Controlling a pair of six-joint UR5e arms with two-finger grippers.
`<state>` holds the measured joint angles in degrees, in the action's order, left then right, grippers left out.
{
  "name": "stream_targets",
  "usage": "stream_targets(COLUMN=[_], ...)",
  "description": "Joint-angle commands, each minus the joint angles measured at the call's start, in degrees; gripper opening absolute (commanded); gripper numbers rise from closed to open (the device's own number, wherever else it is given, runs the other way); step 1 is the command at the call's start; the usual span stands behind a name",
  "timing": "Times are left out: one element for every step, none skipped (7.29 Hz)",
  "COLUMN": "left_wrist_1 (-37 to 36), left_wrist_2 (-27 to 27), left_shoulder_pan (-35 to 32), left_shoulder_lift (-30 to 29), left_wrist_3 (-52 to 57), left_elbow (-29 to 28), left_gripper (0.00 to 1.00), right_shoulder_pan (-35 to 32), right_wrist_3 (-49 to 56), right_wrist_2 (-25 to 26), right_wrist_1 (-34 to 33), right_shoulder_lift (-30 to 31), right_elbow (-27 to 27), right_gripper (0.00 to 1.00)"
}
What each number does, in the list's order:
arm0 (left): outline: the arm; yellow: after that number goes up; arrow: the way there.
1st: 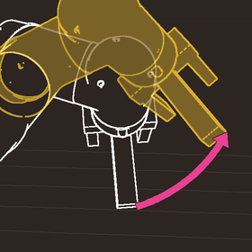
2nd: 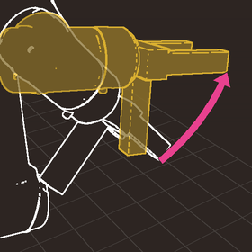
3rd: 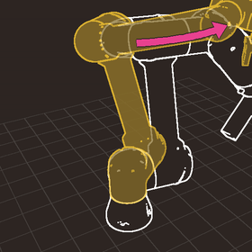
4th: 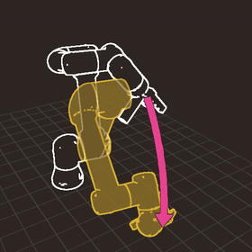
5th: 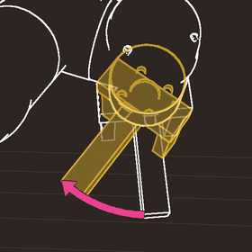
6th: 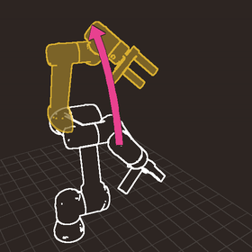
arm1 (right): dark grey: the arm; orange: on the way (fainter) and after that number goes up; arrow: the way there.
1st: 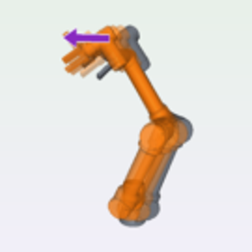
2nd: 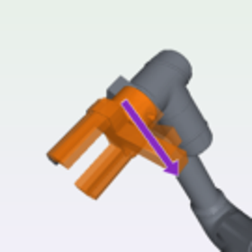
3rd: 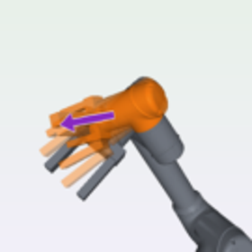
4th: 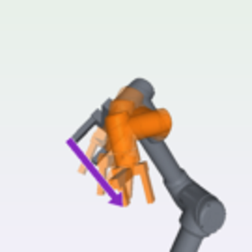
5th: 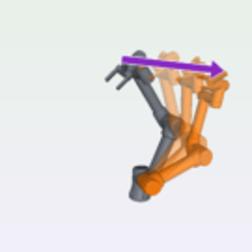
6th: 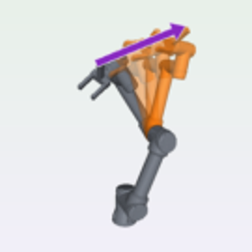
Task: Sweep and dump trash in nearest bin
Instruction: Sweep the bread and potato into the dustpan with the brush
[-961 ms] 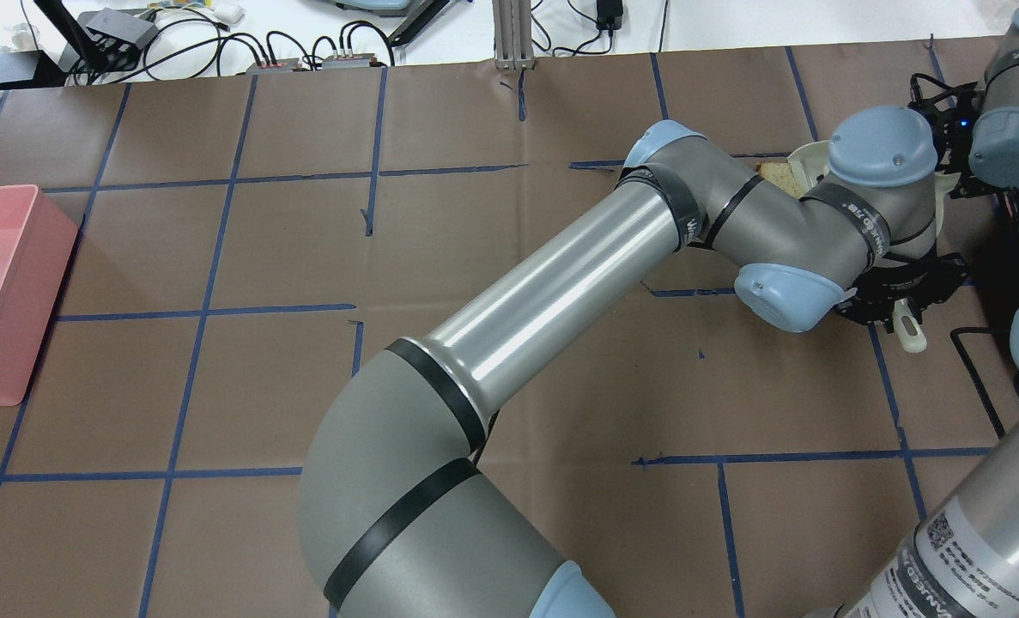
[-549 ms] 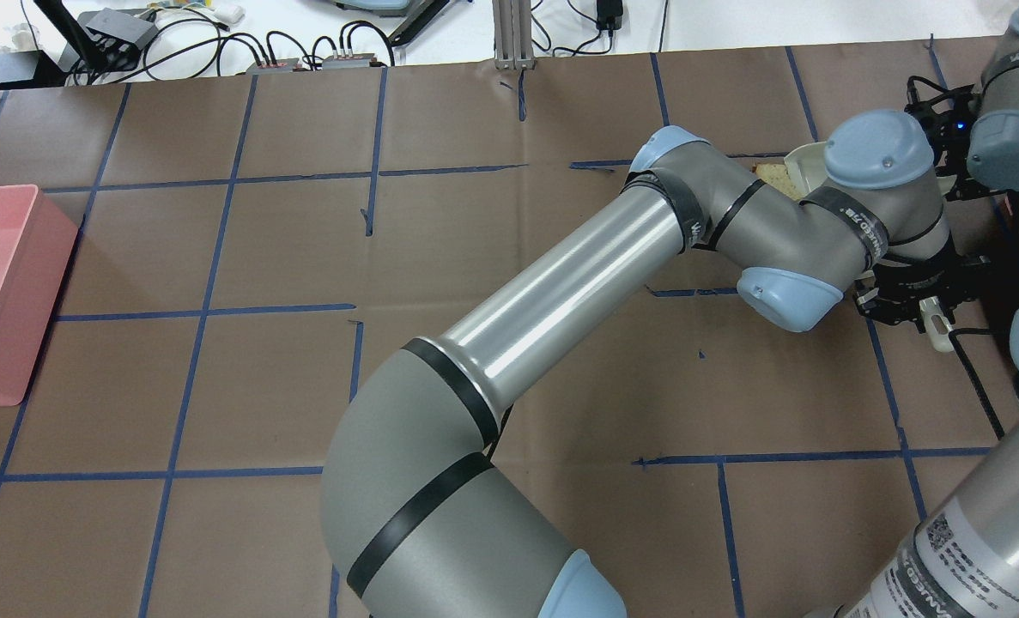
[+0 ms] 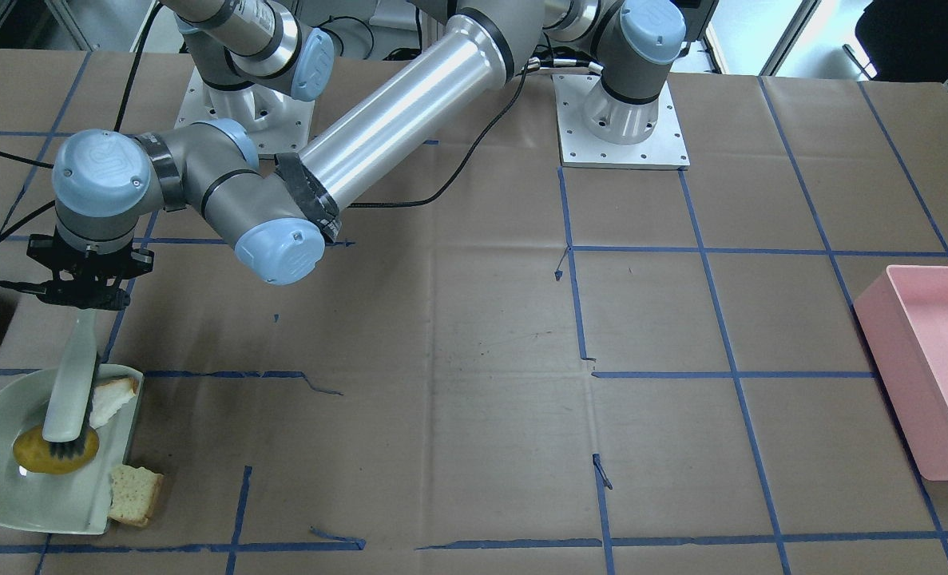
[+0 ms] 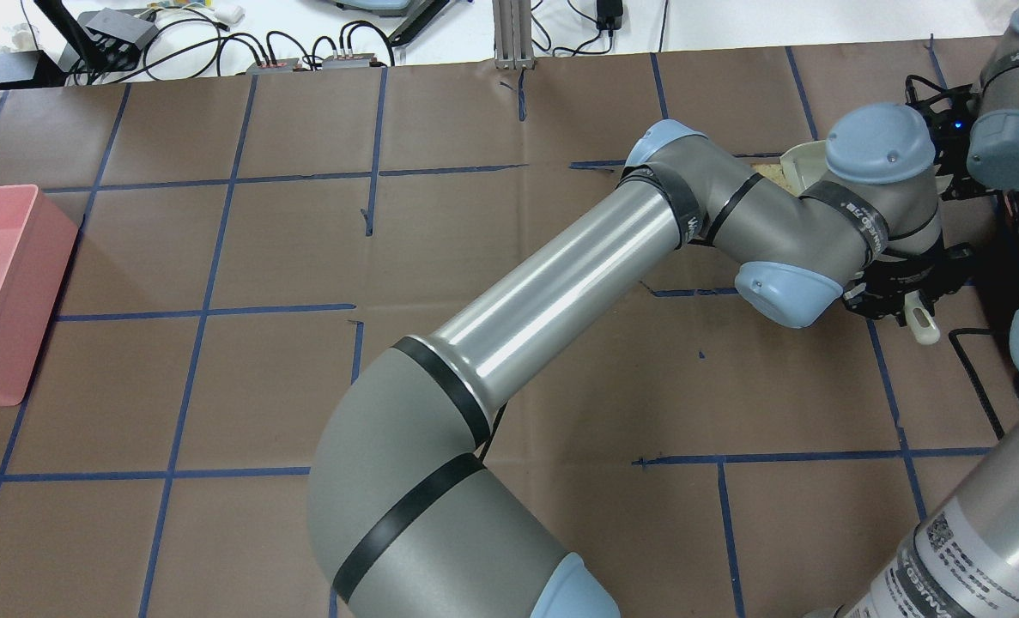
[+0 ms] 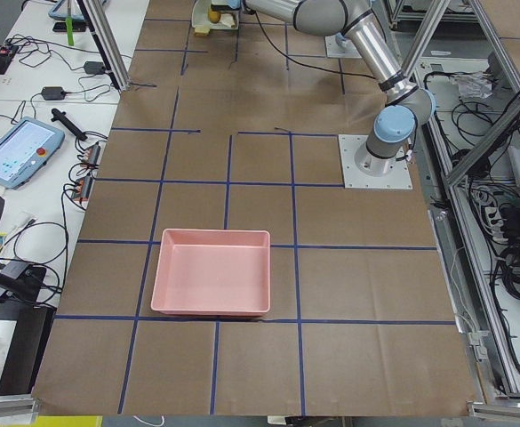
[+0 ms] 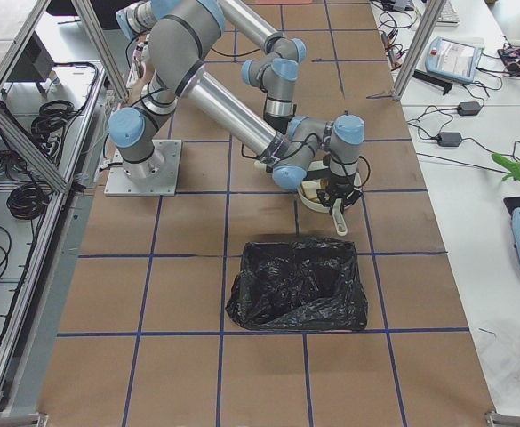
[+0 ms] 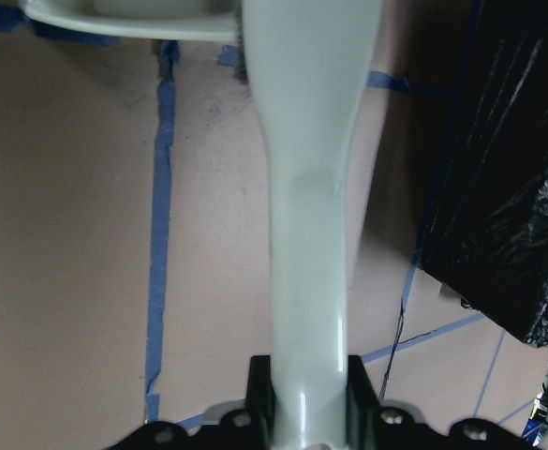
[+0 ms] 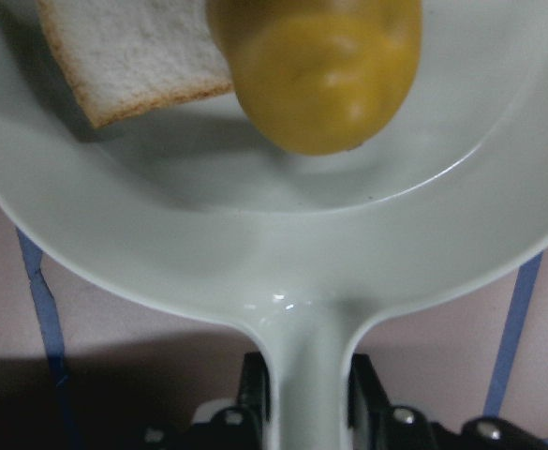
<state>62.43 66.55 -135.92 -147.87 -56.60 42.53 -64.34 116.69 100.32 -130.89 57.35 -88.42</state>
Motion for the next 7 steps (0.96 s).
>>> stream_targets(left_wrist_1=[1.29, 2.86, 3.66, 5.58, 9.51, 11.81, 16.19], left_wrist_2=[10.22, 12.96, 13.43, 16.04, 19.64, 19.76, 19.59], left_shoulder_pan=[0.04, 0.56, 1.18, 2.14, 3.37, 3.64, 3.73], left_shoulder_lift=[3.63, 4.08, 3.39, 3.29, 2.42, 1.11, -0.3], left_wrist_3=[0.09, 0.44, 0.7, 0.79, 3.32, 9.26, 10.45], left_elbow=[4.21, 4.75, 4.84, 4.75, 3.88, 2.39, -1.45], left_gripper=[0.0, 0.0, 0.0, 0.0, 0.0, 0.0, 0.0], right_shoulder_pan=[0.09, 0.09, 0.09, 0.09, 0.0, 0.0, 0.0], right_wrist_3=[-0.15, -0.06, -0.15, -0.5, -0.5, -0.5, -0.5], right_wrist_2=[-0.38, -0.38, -0.38, -0.38, -0.38, -0.3, -0.21], right_wrist_1=[0.37, 0.37, 0.37, 0.37, 0.37, 0.45, 0.46], right_shoulder_lift=[-0.13, -0.13, -0.22, -0.22, -0.22, -0.22, -0.22], right_elbow=[0.18, 0.27, 0.27, 0.18, 0.18, 0.27, 0.27], right_gripper=[0.01, 0.01, 0.0, 0.0, 0.0, 0.01, 0.01])
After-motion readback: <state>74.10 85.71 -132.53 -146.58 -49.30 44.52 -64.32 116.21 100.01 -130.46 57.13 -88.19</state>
